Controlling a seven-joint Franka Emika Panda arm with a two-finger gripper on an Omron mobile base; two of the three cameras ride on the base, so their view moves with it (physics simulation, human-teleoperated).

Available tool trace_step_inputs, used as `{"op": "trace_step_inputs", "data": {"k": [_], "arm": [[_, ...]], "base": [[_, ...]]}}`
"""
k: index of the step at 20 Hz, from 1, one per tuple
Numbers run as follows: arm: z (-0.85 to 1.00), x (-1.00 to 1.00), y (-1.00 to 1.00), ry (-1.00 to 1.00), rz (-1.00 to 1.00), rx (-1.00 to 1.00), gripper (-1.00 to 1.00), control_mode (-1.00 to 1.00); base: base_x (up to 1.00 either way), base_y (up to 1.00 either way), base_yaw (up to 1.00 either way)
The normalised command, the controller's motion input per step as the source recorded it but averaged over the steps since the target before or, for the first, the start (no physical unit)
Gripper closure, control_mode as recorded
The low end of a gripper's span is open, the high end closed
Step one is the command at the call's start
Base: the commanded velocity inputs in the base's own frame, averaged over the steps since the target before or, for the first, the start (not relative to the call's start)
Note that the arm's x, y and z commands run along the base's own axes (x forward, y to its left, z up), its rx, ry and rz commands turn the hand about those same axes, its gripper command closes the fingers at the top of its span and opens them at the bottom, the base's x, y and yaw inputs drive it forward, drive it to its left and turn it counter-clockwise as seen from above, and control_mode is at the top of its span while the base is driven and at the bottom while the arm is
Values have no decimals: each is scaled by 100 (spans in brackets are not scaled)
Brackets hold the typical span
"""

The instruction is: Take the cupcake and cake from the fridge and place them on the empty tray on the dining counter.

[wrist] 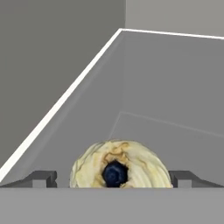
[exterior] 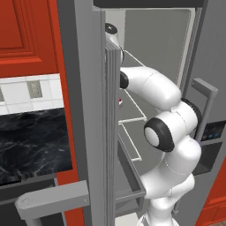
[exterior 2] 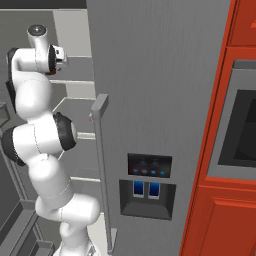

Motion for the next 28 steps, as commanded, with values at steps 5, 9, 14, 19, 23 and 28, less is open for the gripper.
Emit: {"op": "trace_step_inputs", "data": {"k": [5, 9, 14, 19, 23, 28], "arm": [[-46, 24, 0, -3, 0, -1, 100, -100], [-52, 16, 0, -4, 0, 0, 100, -100], [-56, 3, 0, -3, 0, 0, 100, -100], [-6, -22, -1, -24, 0, 1, 100, -100], [0, -15, -4, -26, 0, 2, 100, -100], [42, -3, -35, -6, 0, 14, 100, -100]], "base": [[0, 0, 0], [0, 0, 0], [0, 0, 0], [0, 0, 0], [0, 0, 0], [0, 0, 0]]}}
